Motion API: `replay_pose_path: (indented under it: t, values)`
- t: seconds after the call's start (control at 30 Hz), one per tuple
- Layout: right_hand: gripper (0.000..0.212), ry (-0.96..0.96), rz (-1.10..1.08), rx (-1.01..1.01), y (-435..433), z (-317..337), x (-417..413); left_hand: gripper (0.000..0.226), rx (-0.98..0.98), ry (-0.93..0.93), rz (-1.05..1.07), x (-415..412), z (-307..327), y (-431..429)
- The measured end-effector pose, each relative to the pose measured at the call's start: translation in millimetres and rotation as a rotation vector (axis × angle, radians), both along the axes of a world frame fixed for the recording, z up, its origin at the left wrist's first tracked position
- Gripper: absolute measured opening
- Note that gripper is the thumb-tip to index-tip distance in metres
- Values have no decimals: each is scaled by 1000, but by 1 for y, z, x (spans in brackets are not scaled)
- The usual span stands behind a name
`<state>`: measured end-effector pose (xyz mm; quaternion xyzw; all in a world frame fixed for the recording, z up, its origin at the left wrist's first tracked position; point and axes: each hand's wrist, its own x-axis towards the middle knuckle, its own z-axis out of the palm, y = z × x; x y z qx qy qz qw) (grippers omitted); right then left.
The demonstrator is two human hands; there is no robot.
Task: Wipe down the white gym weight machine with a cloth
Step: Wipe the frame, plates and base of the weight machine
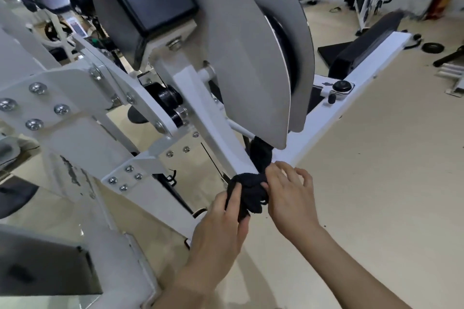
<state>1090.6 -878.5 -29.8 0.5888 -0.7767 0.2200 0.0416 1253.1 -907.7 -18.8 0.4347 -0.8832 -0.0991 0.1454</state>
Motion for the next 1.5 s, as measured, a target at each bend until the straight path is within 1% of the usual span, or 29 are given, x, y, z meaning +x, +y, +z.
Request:
replay_pose_path:
  t: [0.03, 0.1, 0.17, 0.2, 0.27, 0.3, 0.37, 0.43, 0.5, 0.53, 0.6, 0.63, 0.7, 0.73, 0.77, 0.83, 0.93, 0.97, 1.07, 1.13, 1.17, 1.2, 1.27, 1.3, 1.33, 1.37, 1.4, 1.43, 1.5]
  values:
    - [29, -36, -25, -11, -4, 4, 2, 58, -15, 3, 11, 1, 4, 0]
    - [23, -155, -27, -68, -11, 6, 13, 52, 65, 87, 82, 4, 10, -1]
    - [26, -252, 60, -78, -6, 3, 15, 47, 146, 182, 140, 4, 7, -2]
    - [27, -218, 114, -62, 0, 2, 7, 45, 129, 173, 137, 0, 5, -3]
    - [27, -14, 186, -31, 12, 0, -15, 41, 57, 80, 130, -12, -1, -1]
    - [30, 68, 185, -40, 17, -1, -23, 40, 8, 38, 145, -18, -4, 0]
    - [38, 87, 127, -124, 22, -1, -23, 38, -97, -13, 185, -24, -4, 2]
    - [41, 56, 84, -209, 22, -2, -8, 37, -151, -61, 226, -18, -4, 1]
    - [39, 15, 95, -243, 20, -3, 10, 34, -135, -67, 277, -12, -1, -12]
    - [38, -20, 94, -220, 18, -2, 15, 33, -57, -24, 297, -11, 1, -23]
    - [40, -121, 73, -160, 11, 6, 20, 37, 207, 162, 297, -17, 8, -40]
    - [44, -175, 67, -141, 9, 8, 21, 40, 386, 302, 267, -18, 8, -44]
    - [53, -284, 81, -103, 10, 9, 19, 49, 872, 655, 145, -15, 8, -38]
    - [55, -333, 95, -87, 12, 7, 17, 58, 1065, 746, 93, -12, 3, -30]
    - [53, -375, 110, -68, 16, 5, 15, 65, 1149, 765, 52, -11, -3, -22]
    - [49, -421, 129, -33, 24, 2, 14, 63, 1113, 741, 12, -13, -12, -20]
    - [50, -450, 107, 19, 29, -2, 21, 56, 938, 718, 48, -26, -16, -42]
    - [51, -466, 97, 23, 28, -3, 24, 53, 927, 715, 64, -29, -18, -47]
    - [43, -546, 84, 20, 27, -3, 25, 44, 918, 782, 163, -34, -29, -42]
    - [42, -612, 99, 43, 27, -3, 25, 28, 755, 851, 293, -35, -37, -22]
    - [43, -639, 105, 64, 27, -4, 25, 22, 658, 831, 349, -35, -42, -10]
    - [44, -652, 106, 97, 28, -5, 25, 21, 589, 763, 377, -34, -47, 3]
    - [41, -633, 111, 170, 34, -9, 24, 13, 562, 642, 353, -31, -55, 31]
    - [39, -623, 117, 173, 39, -9, 24, 10, 586, 633, 329, -30, -56, 41]
    - [40, -614, 127, 143, 44, -7, 23, 9, 620, 666, 325, -29, -52, 46]
    - [45, -590, 138, 85, 45, -4, 22, 18, 636, 742, 352, -29, -45, 41]
    - [50, -537, 151, 16, 43, -1, 21, 30, 622, 825, 391, -32, -39, 31]
    - [54, -468, 160, -41, 37, 0, 20, 38, 620, 900, 413, -37, -34, 18]
    - [52, -329, 145, -49, 22, 4, 22, 36, 669, 996, 401, -50, -21, -6]
